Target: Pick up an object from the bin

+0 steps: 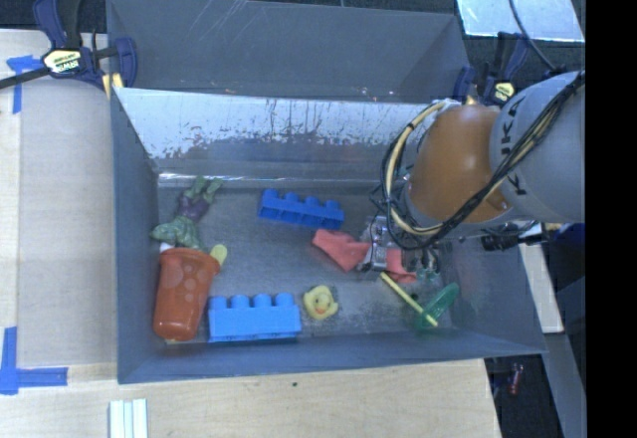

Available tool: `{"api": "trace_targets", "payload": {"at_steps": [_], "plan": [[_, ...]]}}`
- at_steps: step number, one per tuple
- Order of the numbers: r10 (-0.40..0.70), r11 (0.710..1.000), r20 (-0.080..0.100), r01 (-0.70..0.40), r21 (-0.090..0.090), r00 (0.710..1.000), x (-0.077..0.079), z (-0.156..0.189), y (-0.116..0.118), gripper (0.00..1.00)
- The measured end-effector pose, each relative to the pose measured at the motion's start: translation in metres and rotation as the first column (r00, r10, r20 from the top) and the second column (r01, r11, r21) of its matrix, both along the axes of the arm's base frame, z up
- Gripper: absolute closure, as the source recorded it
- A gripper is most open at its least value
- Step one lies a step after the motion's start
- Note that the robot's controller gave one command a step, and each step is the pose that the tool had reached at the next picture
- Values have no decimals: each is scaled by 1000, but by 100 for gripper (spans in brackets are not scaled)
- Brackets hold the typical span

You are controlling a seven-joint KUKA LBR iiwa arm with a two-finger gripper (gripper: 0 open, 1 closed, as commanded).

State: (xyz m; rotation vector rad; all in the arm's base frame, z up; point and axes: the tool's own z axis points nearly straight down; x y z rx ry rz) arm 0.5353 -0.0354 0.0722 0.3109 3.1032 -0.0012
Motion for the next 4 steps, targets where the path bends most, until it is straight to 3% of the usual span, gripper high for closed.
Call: {"api": "trace_targets", "payload": {"at_steps": [1,2,3,4], "plan": [[26,1000,-6,-26,0,1000,-14,79,15,100],[346,938,-1,-346,-7,938,23,51,-4,100],[475,880,-10,-475,-5,880,19,90,-4,100],[437,899,-8,-437,-7,899,18,181,0,100]]}}
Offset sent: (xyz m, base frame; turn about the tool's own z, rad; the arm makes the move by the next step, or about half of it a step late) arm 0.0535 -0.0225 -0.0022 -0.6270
